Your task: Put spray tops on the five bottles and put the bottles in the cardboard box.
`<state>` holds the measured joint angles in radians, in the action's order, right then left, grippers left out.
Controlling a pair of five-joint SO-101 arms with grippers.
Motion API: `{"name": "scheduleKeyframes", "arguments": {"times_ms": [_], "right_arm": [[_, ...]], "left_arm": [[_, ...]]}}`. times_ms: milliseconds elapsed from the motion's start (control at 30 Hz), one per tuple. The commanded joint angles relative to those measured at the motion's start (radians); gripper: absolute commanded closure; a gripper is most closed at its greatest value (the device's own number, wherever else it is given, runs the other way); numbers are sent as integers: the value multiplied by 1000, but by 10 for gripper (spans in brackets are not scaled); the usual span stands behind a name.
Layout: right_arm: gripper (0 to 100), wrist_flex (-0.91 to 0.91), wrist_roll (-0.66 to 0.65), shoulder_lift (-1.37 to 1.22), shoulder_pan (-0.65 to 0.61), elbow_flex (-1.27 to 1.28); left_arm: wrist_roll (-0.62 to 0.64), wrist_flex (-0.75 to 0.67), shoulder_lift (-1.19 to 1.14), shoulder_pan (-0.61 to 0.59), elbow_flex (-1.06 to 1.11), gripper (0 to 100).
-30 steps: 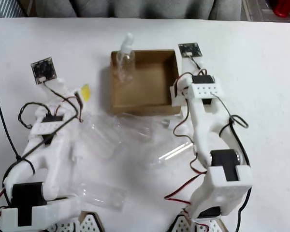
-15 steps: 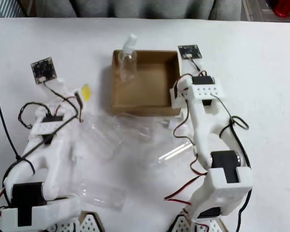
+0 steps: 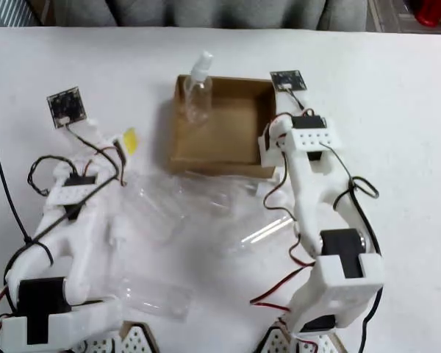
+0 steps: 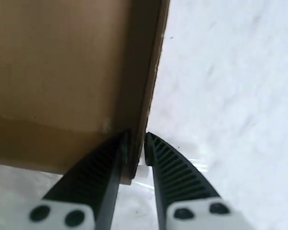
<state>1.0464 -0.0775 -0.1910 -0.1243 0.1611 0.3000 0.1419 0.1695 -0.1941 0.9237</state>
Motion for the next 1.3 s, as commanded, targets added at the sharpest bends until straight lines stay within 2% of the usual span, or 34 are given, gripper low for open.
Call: {"name": "scheduleKeyframes", "arguments": {"times_ms": [0, 167, 300, 367, 433, 633, 833, 1000, 1133, 1267], "right_arm": [[976, -10, 3, 56, -7, -91], [959, 24, 2, 56, -10, -161], [842, 185, 2, 56, -12, -275], [827, 282, 2, 56, -12, -344], [849, 383, 9, 56, -12, -422], [958, 684, 2, 56, -82, -620], [983, 679, 5, 142, -199, -496], [983, 677, 2, 275, -305, -384], [983, 670, 0, 346, -306, -322], [983, 662, -3, 409, -262, -178]], "left_arm": [[-11, 25, 7, -13, -55, 751], [-11, 26, 8, -25, -54, 751], [-11, 26, 8, -59, -58, 751], [-6, 35, 8, -76, -61, 751], [-5, 92, 10, -102, -92, 751], [-3, 414, 8, -239, -281, 751], [-9, 641, 7, -357, -419, 751], [-48, 749, 4, -426, -422, 750], [-215, 841, 8, -452, -422, 751], [-244, 911, 8, -447, -422, 751]]}}
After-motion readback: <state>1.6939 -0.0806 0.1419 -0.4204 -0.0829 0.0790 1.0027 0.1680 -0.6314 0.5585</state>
